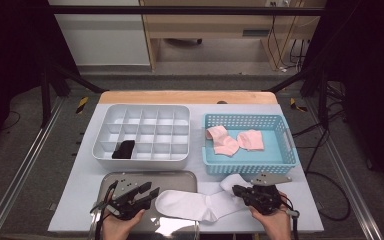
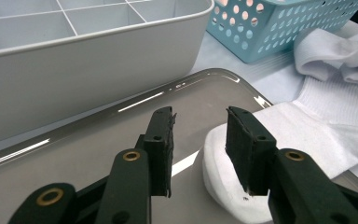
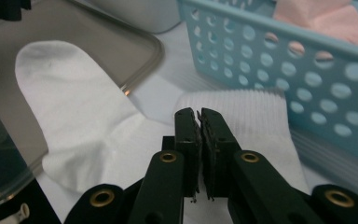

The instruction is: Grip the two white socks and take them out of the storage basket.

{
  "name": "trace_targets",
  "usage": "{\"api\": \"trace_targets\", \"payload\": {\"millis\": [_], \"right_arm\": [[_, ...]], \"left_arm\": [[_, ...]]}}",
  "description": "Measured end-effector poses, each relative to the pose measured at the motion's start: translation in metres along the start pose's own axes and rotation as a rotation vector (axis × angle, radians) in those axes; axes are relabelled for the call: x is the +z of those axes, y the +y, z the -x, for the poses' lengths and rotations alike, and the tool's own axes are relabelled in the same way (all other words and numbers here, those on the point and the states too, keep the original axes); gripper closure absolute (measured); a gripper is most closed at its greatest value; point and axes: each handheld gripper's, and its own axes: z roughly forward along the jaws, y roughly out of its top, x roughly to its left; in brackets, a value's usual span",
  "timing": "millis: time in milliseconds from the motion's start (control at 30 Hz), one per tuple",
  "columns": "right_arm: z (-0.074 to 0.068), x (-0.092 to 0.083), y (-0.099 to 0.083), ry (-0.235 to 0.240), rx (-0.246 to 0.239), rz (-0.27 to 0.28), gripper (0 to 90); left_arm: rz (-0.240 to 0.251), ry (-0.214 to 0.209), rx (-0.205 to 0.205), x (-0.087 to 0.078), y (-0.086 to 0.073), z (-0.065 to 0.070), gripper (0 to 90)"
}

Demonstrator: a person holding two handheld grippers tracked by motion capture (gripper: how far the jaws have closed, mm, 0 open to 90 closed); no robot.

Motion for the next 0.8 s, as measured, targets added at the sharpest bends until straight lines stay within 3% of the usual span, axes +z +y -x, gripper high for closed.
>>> {"api": "trace_targets", "payload": {"millis": [167,267,400,433,500,567,600,700,800], "right_arm": [[-0.002,0.02,0.019,-0.001,0.025,0.048,86.9],[0.0,0.042,0.024,-0.046,0.049,-0.001,86.3],[0.002,0.05,0.021,-0.066,0.046,-0.033,81.4],[0.002,0.047,0.021,-0.065,0.027,-0.01,75.0],[0.002,0.043,0.022,-0.062,0.022,0.014,72.3],[0.003,0.026,0.024,-0.041,0.031,0.098,65.2],[0.003,0.026,0.024,-0.041,0.031,0.098,65.2],[0.005,0.002,0.023,-0.058,0.022,0.136,64.0],[0.006,-0.008,0.014,-0.051,0.017,0.126,64.9]], "left_arm": [[0.007,-0.001,0.001,0.001,0.002,0.001,61.0],[0.007,-0.002,0.002,0.0,0.002,0.0,61.0],[0.012,0.001,-0.002,0.0,0.002,-0.001,61.0],[0.011,0.002,-0.001,0.0,0.002,0.0,60.9],[0.01,0.003,-0.003,0.0,0.002,0.0,60.9],[0.007,0.003,-0.003,0.001,0.001,0.0,60.7],[0.007,0.003,-0.003,0.001,0.001,0.0,60.7],[0.006,0.002,-0.005,0.001,0.0,-0.002,60.7],[0.009,0.004,-0.006,0.0,-0.001,-0.003,60.7]]}}
